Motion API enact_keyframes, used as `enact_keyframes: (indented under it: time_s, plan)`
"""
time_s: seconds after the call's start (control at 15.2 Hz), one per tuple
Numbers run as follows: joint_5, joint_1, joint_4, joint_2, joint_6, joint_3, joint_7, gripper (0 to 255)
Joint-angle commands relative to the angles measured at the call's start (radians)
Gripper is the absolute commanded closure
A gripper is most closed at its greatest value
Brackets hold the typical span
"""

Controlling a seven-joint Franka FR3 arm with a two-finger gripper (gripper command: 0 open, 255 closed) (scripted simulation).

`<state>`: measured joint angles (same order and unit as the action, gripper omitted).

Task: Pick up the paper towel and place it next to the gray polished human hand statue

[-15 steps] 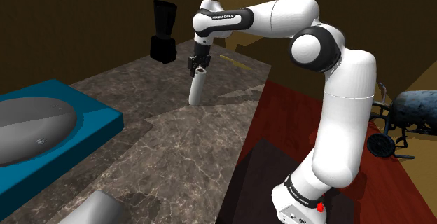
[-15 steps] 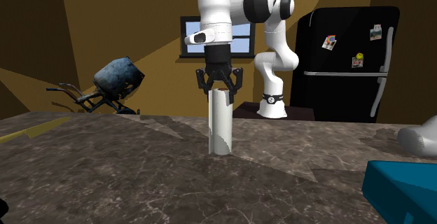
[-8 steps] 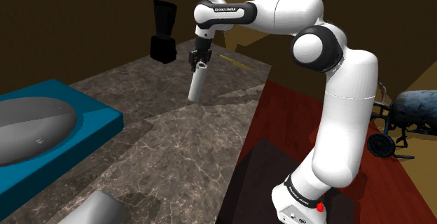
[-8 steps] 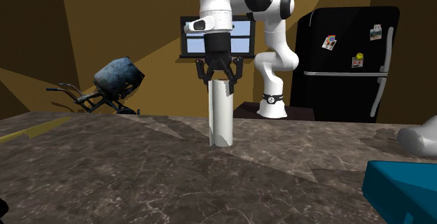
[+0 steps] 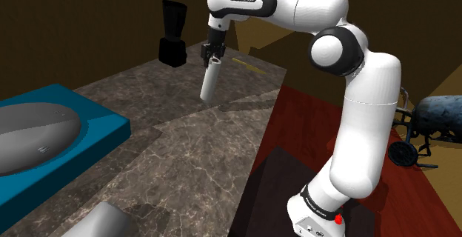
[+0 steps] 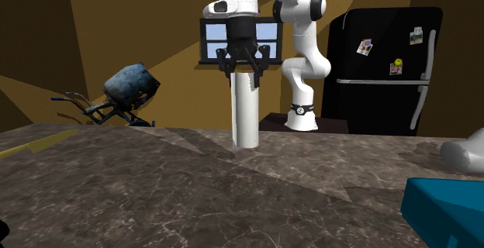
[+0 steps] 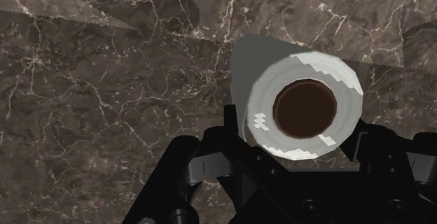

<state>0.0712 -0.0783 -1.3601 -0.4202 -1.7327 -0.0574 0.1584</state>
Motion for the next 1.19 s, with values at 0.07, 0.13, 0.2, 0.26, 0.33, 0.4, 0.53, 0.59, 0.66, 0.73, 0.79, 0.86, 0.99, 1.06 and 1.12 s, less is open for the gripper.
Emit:
enact_keyframes:
  time_s: [0.07, 0.13, 0.2, 0.26, 0.33, 0.4, 0.53, 0.59, 0.66, 0.73, 0.79, 0.86, 0.99, 1.06, 1.12]
  plan:
    - [0.000, 0.000, 0.039, 0.000, 0.040, 0.000, -0.002, 255]
    - [0.000, -0.001, 0.054, -0.001, 0.053, 0.000, -0.003, 255]
    - [-0.001, -0.001, 0.069, -0.002, 0.068, 0.000, -0.004, 255]
    - [-0.001, -0.002, 0.085, -0.004, 0.082, 0.000, -0.004, 255]
    - [-0.001, -0.002, 0.102, -0.006, 0.097, 0.000, -0.005, 255]
    - [0.000, -0.002, 0.119, -0.008, 0.111, 0.000, -0.006, 255]
    - [0.000, -0.003, 0.156, -0.014, 0.142, 0.000, -0.007, 255]
    - [0.000, -0.004, 0.175, -0.018, 0.157, 0.000, -0.008, 255]
    - [0.000, -0.004, 0.195, -0.022, 0.173, 0.000, -0.008, 255]
    - [0.000, -0.005, 0.216, -0.027, 0.189, 0.000, -0.009, 255]
    - [0.001, -0.006, 0.237, -0.032, 0.206, 0.000, -0.010, 255]
    - [0.001, -0.006, 0.260, -0.038, 0.223, 0.000, -0.011, 255]
    - [0.002, -0.008, 0.309, -0.051, 0.258, 0.000, -0.012, 255]
    - [0.002, -0.009, 0.335, -0.059, 0.276, 0.000, -0.013, 255]
    - [0.003, -0.010, 0.364, -0.068, 0.296, 0.000, -0.014, 255]
